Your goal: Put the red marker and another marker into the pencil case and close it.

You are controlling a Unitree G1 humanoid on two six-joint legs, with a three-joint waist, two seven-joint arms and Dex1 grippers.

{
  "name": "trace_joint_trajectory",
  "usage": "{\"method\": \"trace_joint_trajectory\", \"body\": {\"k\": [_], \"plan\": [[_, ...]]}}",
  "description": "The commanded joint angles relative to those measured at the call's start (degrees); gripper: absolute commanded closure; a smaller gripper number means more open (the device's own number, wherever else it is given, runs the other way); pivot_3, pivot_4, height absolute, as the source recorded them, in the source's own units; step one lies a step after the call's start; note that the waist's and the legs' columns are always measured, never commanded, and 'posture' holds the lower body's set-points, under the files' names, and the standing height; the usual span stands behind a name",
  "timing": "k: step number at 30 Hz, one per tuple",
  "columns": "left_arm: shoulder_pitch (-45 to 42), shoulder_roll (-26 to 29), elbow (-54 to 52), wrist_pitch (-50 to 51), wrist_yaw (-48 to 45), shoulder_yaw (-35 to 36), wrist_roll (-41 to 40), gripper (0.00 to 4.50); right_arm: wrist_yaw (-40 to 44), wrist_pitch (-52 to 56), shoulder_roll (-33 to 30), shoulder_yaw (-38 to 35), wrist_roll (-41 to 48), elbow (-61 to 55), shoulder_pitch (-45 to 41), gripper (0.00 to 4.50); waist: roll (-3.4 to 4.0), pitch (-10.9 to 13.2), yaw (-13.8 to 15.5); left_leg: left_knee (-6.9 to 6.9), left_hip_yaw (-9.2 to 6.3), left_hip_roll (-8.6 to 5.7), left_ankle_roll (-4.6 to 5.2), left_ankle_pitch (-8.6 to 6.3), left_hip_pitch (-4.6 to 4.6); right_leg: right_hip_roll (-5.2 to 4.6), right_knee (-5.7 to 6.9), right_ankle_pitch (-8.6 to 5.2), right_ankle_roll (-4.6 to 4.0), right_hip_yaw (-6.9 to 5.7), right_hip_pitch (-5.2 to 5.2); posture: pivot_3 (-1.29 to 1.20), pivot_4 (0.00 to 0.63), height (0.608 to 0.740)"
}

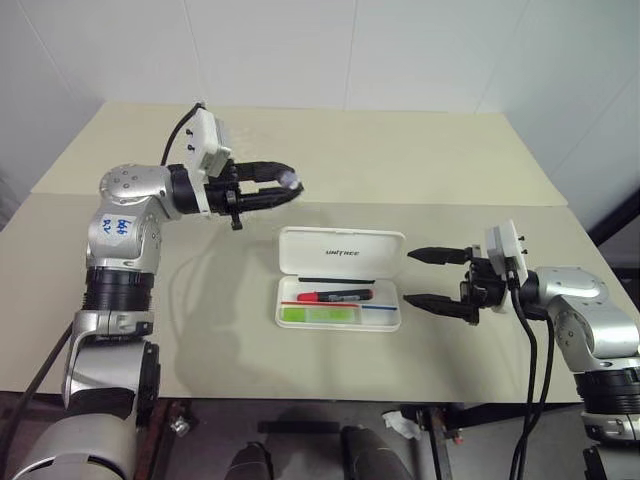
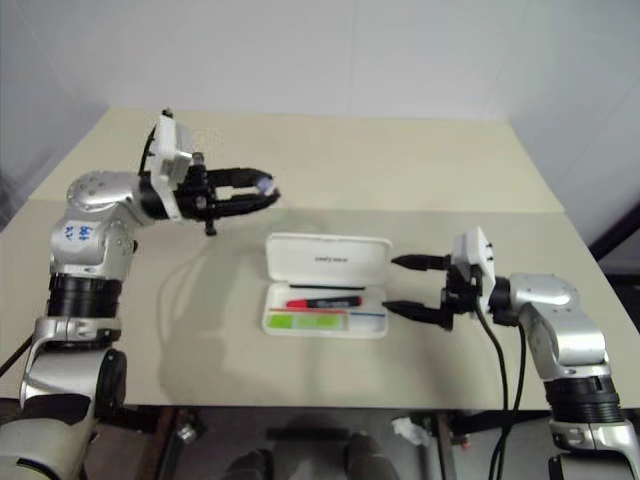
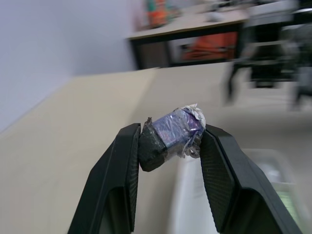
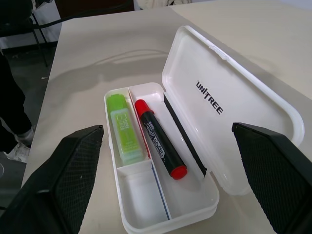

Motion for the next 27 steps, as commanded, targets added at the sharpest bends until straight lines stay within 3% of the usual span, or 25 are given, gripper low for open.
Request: {"method": "trace_joint_trajectory", "body": {"k": [1,9,21,27], "plan": [[1.00,-0.99,-3.70,1.38,0.39,-1.25,-1.79,2.97,-0.50,-0.73,-1.10,-2.05,0.22,-1.14,0.13,0.00,0.00,0.00,-0.02,0.04,0.00,0.00,0.01,0.00,0.00,0.00,0.00,0.00,0.00,0.00,0.01,0.00,0.150,0.740],[8.00,-7.60,-10.95,4.26,3.48,-8.90,-1.14,2.97,-0.62,-0.45,-4.01,-4.81,0.71,-3.56,4.63,0.00,-0.01,0.00,0.10,0.06,0.00,-0.01,0.04,0.02,-0.02,0.00,-0.23,0.04,0.08,0.08,0.12,0.00,0.150,0.740],[10.30,-17.50,-12.56,14.30,18.99,-18.08,3.77,2.97,-4.26,0.88,-4.54,-7.14,1.15,-7.51,8.97,0.00,0.00,0.00,0.05,0.10,0.03,-0.04,0.08,0.05,0.06,0.01,-0.30,0.07,0.12,0.16,0.18,0.00,0.150,0.740],[12.11,-17.79,-12.75,16.87,22.02,-20.97,6.07,2.97,-5.51,1.53,-5.04,-8.30,1.70,-9.01,10.80,0.00,0.01,0.00,-0.04,0.09,0.05,-0.07,0.08,0.05,0.06,0.01,-0.41,0.08,0.14,0.23,0.22,0.00,0.150,0.740]]}}
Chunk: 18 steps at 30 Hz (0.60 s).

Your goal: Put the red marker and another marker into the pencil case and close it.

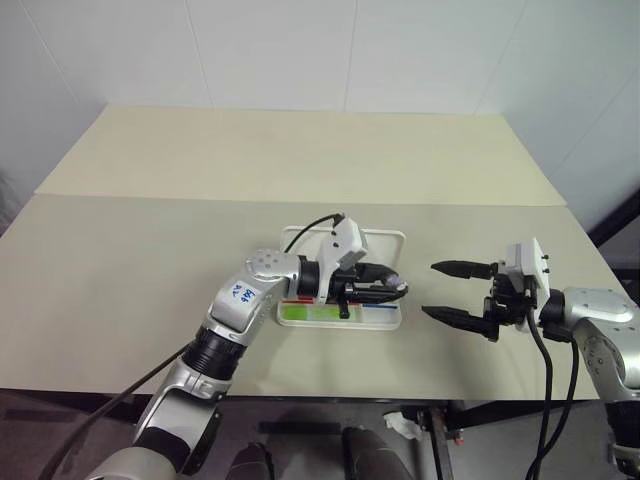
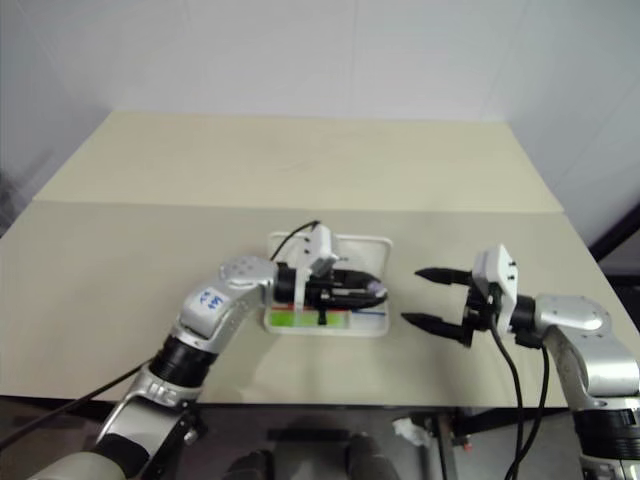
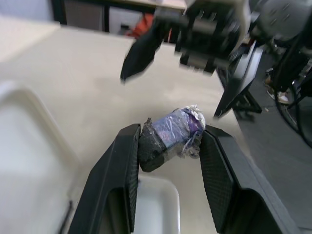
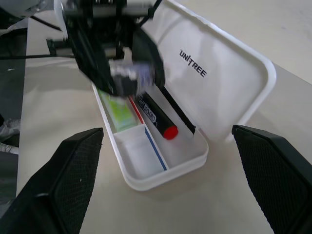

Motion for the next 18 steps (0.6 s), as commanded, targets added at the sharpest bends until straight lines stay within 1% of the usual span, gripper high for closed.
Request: {"method": "trace_joint_trajectory", "body": {"k": [1,9,18], "plan": [[0.79,0.20,-0.77,0.74,1.45,-1.12,1.41,2.97,-0.71,0.24,-1.34,-2.79,1.35,-2.52,0.67,0.00,0.00,0.00,0.05,0.00,0.00,0.00,0.00,0.00,0.00,0.00,0.00,0.00,0.00,0.00,0.00,0.00,0.150,0.740],[2.09,0.03,-0.41,0.89,2.66,-2.49,2.91,2.97,-1.42,0.62,-1.55,-3.13,1.54,-3.29,1.41,0.00,0.01,0.00,0.07,0.00,0.01,0.00,0.00,0.00,0.01,0.00,-0.04,-0.04,-0.08,0.01,0.01,0.00,0.150,0.740],[1.45,-0.86,2.15,0.12,3.18,-2.89,4.01,2.97,-2.03,0.83,-1.53,-3.08,1.55,-3.63,1.64,0.00,0.01,0.00,0.08,-0.02,0.02,0.00,0.00,0.00,0.00,0.00,-0.11,-0.09,-0.18,0.02,0.02,0.00,0.150,0.740]]}}
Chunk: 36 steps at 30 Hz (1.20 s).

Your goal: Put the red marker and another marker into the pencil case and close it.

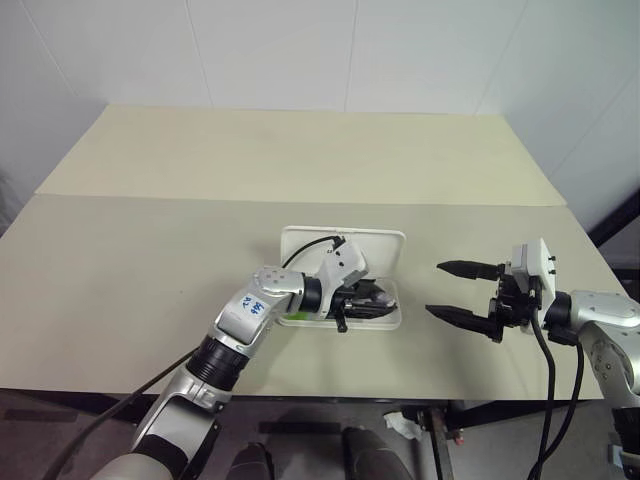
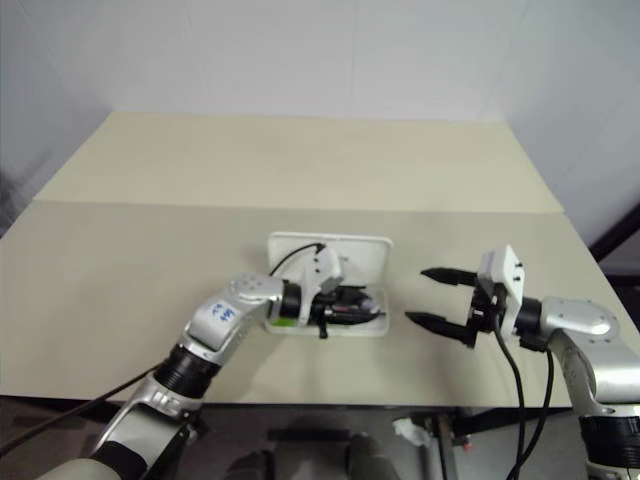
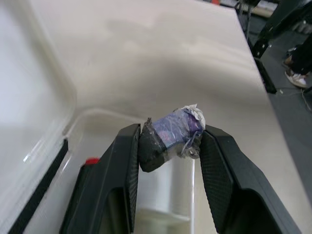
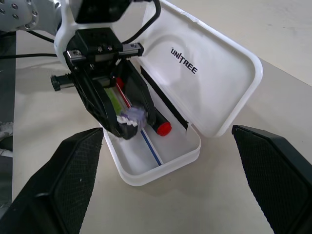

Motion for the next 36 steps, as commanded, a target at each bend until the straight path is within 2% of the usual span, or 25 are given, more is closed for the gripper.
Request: {"method": "trace_joint_trajectory", "body": {"k": [1,3,12,28,36], "plan": [[-0.58,-0.78,0.26,-0.93,-0.24,0.09,0.08,2.97,-0.26,-0.25,-1.10,-2.21,1.04,-1.82,0.15,0.00,0.00,0.00,0.00,-0.01,0.00,0.00,0.00,0.00,0.00,0.00,-0.02,0.00,0.00,0.00,0.01,0.00,0.150,0.740],[-0.67,-0.76,0.34,-0.52,-0.40,-0.02,0.00,2.97,-0.31,-0.26,-1.13,-2.22,1.02,-1.88,0.28,0.00,0.00,0.00,0.01,-0.02,0.01,0.00,0.00,0.00,-0.01,0.00,-0.06,0.01,0.01,0.01,0.01,0.00,0.150,0.740],[-0.46,-0.84,-0.45,0.15,-0.70,0.04,-0.46,0.07,-0.60,-0.40,-1.05,-2.13,0.92,-1.79,0.21,0.00,0.00,0.00,0.01,-0.03,0.01,0.00,0.00,0.00,-0.01,0.00,-0.13,0.01,0.01,0.01,0.03,0.00,0.150,0.740],[-2.62,-0.68,2.00,0.30,4.12,2.82,1.05,0.03,-0.93,-1.01,-0.30,-1.48,0.58,-1.21,-0.30,0.00,0.00,0.00,0.04,-0.03,0.01,0.00,0.00,0.00,-0.01,0.00,-0.15,0.02,0.03,0.03,0.05,0.00,0.150,0.740],[-3.59,-0.38,4.67,-1.03,3.13,0.18,3.61,0.03,-0.99,-1.31,0.08,-0.97,0.46,-0.68,-0.65,0.00,0.00,0.00,0.04,-0.04,0.00,-0.01,0.00,0.00,0.00,0.00,-0.22,0.02,0.02,0.03,0.10,0.00,0.150,0.740]]}}
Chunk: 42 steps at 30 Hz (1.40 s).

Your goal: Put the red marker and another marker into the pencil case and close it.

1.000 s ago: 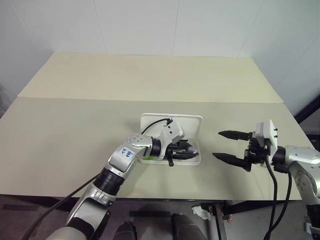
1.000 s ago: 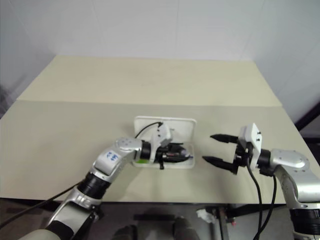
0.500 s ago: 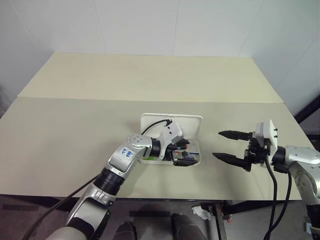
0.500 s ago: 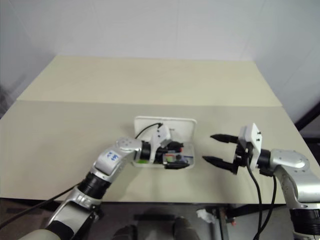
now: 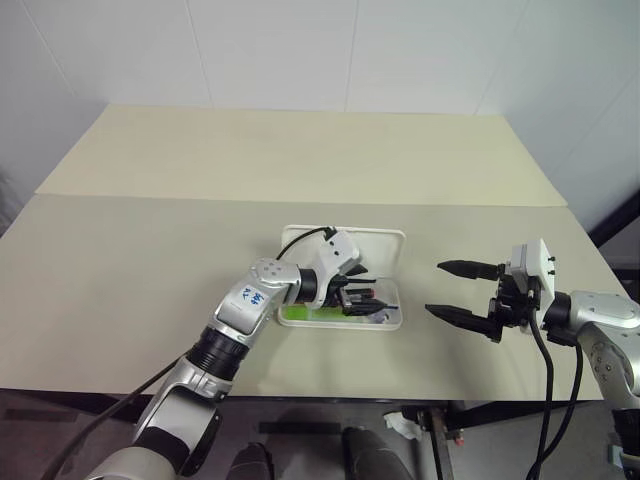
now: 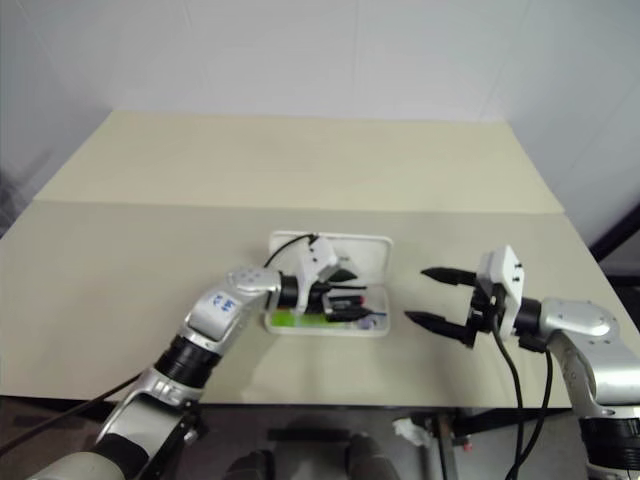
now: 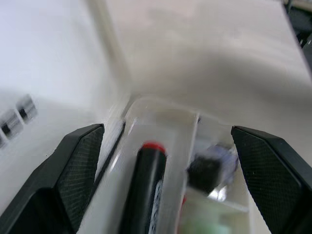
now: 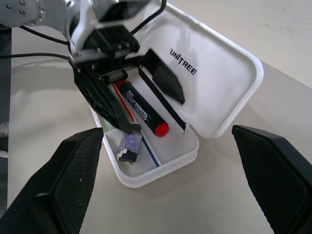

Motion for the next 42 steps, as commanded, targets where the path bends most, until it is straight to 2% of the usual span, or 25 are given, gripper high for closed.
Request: {"method": "trace_joint_trajectory", "body": {"k": [1,6,13,18,27,33,42], "plan": [[-1.18,-0.88,-0.30,-0.91,-0.78,-0.73,0.59,0.03,-0.09,-1.12,0.07,-0.97,0.49,-0.42,-0.99,0.00,0.00,0.00,0.03,0.00,0.00,0.00,0.00,0.00,0.00,0.00,-0.01,0.00,0.00,0.00,0.01,0.00,0.150,0.740],[-0.51,-1.13,0.22,-2.04,-1.41,-2.72,2.34,0.03,-0.17,-1.29,0.25,-1.01,0.46,-0.38,-1.01,0.00,0.01,0.00,0.03,0.01,-0.01,0.00,0.00,0.00,0.03,0.00,-0.12,-0.01,-0.03,0.00,0.10,0.00,0.150,0.740],[-1.43,-2.89,0.45,-2.54,-1.15,-1.68,2.36,0.03,-0.31,-1.50,0.43,-0.76,0.51,-0.27,-1.10,0.00,0.02,-0.01,0.05,0.02,-0.01,-0.04,-0.01,-0.01,0.05,-0.04,-0.62,0.01,-0.15,0.10,0.37,0.00,0.150,0.740],[-2.37,-2.16,-3.06,-0.58,-0.73,-0.48,2.04,0.03,-0.34,-1.57,0.55,-0.64,0.48,-0.31,-1.01,0.00,0.02,-0.01,0.03,0.00,0.00,-0.05,-0.01,-0.01,0.04,-0.03,-0.61,0.02,-0.12,0.14,0.36,0.00,0.150,0.740],[1.08,-0.73,-11.88,3.88,-1.39,0.50,-0.82,0.03,0.06,-1.13,1.03,1.10,0.21,-1.15,-0.74,0.00,0.02,-0.01,-0.01,-0.04,0.01,-0.04,-0.01,-0.01,0.06,-0.04,-0.62,0.08,0.00,0.15,0.36,0.00,0.150,0.740],[3.26,2.37,-18.82,5.97,-4.02,6.37,-7.52,0.03,-2.18,-0.38,3.36,4.53,-0.69,-2.83,-0.25,0.00,0.03,-0.01,-0.09,-0.01,0.01,-0.04,-0.01,-0.01,0.07,-0.03,-0.58,0.04,-0.08,0.15,0.35,0.00,0.150,0.740],[5.46,13.20,-23.45,9.70,-7.04,16.04,-15.13,0.03,-2.85,-0.43,5.53,8.82,-2.33,-2.17,-0.87,0.00,0.04,-0.01,-0.11,-0.02,0.01,-0.04,-0.01,-0.01,0.07,-0.04,-0.58,0.03,-0.10,0.14,0.35,0.00,0.150,0.740]]}}
